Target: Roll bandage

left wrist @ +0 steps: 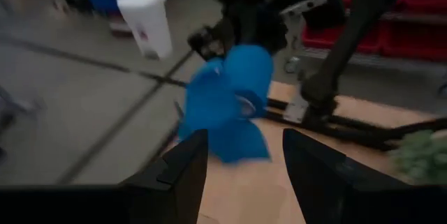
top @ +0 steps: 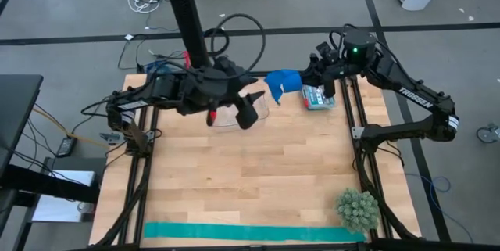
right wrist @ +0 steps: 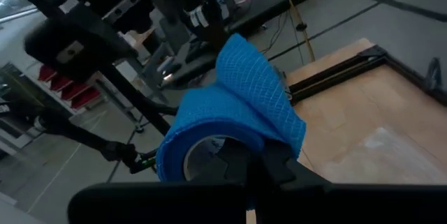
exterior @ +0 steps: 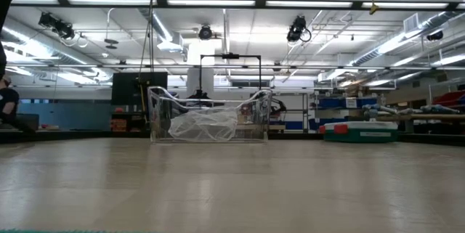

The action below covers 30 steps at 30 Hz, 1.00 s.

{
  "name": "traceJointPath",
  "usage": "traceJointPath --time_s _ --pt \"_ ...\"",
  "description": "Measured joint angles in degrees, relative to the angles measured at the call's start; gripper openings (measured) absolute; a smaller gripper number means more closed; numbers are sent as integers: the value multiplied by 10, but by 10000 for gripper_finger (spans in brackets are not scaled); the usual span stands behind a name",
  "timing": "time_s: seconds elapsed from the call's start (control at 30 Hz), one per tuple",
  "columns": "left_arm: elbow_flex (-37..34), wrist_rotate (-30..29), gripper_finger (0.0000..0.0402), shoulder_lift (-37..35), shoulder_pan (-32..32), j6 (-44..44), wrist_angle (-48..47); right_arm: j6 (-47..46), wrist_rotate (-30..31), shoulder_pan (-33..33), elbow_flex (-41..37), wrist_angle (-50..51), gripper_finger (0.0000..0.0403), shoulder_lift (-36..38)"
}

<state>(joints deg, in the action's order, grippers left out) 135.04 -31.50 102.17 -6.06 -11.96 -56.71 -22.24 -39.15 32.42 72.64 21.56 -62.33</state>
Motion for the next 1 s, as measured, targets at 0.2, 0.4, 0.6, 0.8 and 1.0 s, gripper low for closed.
traceJointPath --time_s 0.2,0.4,0.6,0.8,1.0 --pt "-6 35 193 3 0 -140 -27 0 -13 9 3 -60 0 2" --pt "-46 45 193 15 0 -186 -1 5 -21 9 3 -73 0 1" --pt "-77 54 193 13 5 -188 34 -2 -42 4 4 -91 0 1" --pt "-78 92 193 12 26 -190 31 -3 -58 -10 4 -96 0 5" --pt "-78 133 193 13 48 -189 32 -8 -67 -21 4 -115 0 16"
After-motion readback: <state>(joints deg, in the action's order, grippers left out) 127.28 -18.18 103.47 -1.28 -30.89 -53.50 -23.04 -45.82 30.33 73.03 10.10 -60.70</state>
